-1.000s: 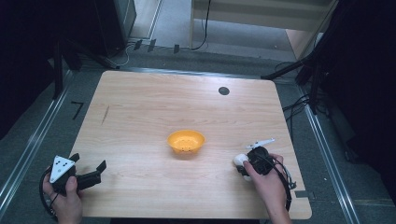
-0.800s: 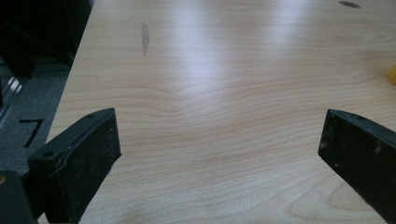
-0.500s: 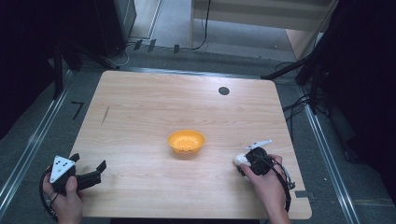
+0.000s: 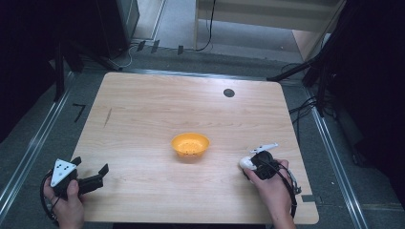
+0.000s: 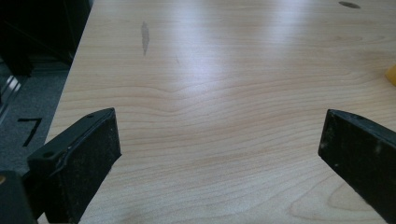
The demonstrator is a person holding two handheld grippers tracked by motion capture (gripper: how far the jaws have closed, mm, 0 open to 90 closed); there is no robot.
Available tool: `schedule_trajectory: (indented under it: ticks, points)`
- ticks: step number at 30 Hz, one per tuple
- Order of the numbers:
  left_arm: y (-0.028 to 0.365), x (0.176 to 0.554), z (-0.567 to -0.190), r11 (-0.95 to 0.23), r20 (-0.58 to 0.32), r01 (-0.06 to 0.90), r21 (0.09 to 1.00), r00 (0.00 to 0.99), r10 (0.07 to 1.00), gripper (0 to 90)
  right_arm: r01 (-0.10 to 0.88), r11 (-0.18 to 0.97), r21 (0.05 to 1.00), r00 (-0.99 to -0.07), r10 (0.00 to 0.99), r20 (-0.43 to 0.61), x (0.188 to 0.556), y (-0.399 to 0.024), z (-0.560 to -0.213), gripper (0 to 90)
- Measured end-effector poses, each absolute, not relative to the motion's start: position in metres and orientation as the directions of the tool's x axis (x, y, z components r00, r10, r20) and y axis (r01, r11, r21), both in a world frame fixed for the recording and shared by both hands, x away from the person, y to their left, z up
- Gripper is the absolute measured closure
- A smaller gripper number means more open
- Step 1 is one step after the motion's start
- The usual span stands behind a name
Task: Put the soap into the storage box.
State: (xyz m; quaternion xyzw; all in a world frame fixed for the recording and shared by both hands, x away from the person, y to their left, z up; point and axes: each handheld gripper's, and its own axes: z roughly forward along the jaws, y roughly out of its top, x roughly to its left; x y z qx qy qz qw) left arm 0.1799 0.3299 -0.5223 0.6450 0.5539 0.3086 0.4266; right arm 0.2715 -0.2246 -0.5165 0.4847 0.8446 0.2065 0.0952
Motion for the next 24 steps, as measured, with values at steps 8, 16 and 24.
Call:
schedule_trajectory:
  ticks: [8, 16, 24]
  points:
    - [0.3297, 0.18, -0.5223, -0.023, -0.075, 0.451, 0.892, 0.197, 0.978, 0.0, 0.769, 0.443, 0.461, -0.517, 0.855, 0.041, 0.2699, -0.2261, -0.5175, 48.8]
    - [0.3296, 0.1801, -0.5223, -0.024, -0.073, 0.451, 0.892, 0.197, 0.978, 0.0, 0.763, 0.446, 0.468, -0.522, 0.852, 0.039, 0.2704, -0.2267, -0.518, 49.2]
    - [0.3297, 0.1801, -0.5223, -0.026, -0.072, 0.452, 0.892, 0.198, 0.977, 0.0, 0.763, 0.448, 0.465, -0.527, 0.849, 0.046, 0.2733, -0.2284, -0.5175, 49.6]
